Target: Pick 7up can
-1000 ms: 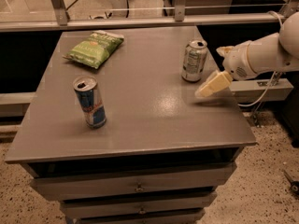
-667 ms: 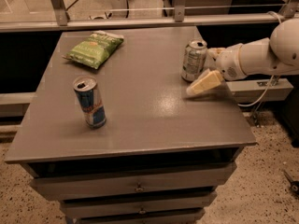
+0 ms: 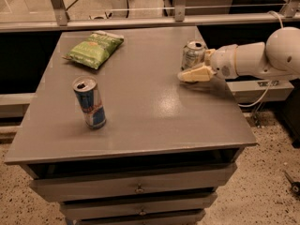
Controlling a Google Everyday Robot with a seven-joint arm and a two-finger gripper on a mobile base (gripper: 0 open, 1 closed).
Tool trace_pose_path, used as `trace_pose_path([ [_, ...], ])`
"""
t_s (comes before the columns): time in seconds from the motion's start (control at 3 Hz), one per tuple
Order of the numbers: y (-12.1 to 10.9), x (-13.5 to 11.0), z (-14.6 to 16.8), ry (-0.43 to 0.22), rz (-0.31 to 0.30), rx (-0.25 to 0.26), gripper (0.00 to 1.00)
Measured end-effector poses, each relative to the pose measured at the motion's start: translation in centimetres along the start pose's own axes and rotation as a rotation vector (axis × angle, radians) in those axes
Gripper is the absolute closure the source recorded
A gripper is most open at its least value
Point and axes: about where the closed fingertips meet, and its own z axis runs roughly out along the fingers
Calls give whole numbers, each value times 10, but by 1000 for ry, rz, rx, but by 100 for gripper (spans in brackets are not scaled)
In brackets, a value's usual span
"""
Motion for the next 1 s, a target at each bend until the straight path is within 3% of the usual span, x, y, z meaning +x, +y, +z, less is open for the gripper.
trace_pose_path([
  [0.67, 12, -35, -13, -163, 3, -57, 85],
  [1.0, 14, -38, -11, -171, 3, -65, 100],
])
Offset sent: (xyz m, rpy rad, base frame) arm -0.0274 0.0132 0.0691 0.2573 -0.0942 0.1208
